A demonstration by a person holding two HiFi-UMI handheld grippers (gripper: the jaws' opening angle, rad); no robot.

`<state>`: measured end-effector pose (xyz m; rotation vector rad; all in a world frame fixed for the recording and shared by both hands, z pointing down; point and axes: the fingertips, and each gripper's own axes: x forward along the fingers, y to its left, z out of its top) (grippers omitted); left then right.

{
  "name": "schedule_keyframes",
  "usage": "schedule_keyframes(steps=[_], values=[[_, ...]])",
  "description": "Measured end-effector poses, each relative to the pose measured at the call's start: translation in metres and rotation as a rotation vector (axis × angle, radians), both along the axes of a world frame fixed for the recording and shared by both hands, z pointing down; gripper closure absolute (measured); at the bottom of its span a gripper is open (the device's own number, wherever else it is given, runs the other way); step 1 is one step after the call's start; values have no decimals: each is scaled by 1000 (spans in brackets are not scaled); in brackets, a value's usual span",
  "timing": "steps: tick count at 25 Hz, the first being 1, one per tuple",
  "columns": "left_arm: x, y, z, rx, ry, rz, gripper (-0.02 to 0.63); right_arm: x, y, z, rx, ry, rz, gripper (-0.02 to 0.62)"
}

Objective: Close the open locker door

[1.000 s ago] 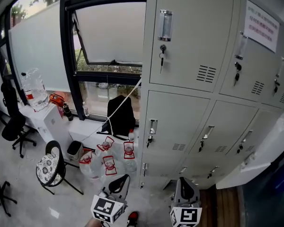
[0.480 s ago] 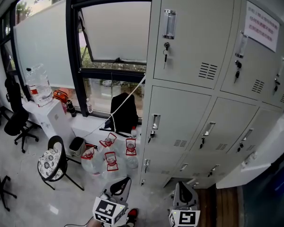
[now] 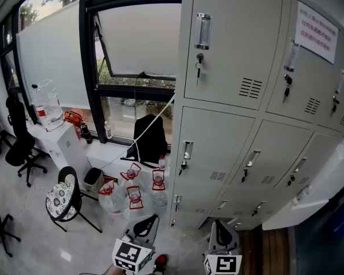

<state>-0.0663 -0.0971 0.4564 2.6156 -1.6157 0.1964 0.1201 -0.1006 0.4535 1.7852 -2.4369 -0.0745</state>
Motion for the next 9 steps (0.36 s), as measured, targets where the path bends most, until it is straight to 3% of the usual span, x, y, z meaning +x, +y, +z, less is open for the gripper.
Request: schedule_keyframes(steps=[9], values=[[0, -6, -1, -4, 2, 0, 584, -1, -6, -1, -3, -9, -1, 580]])
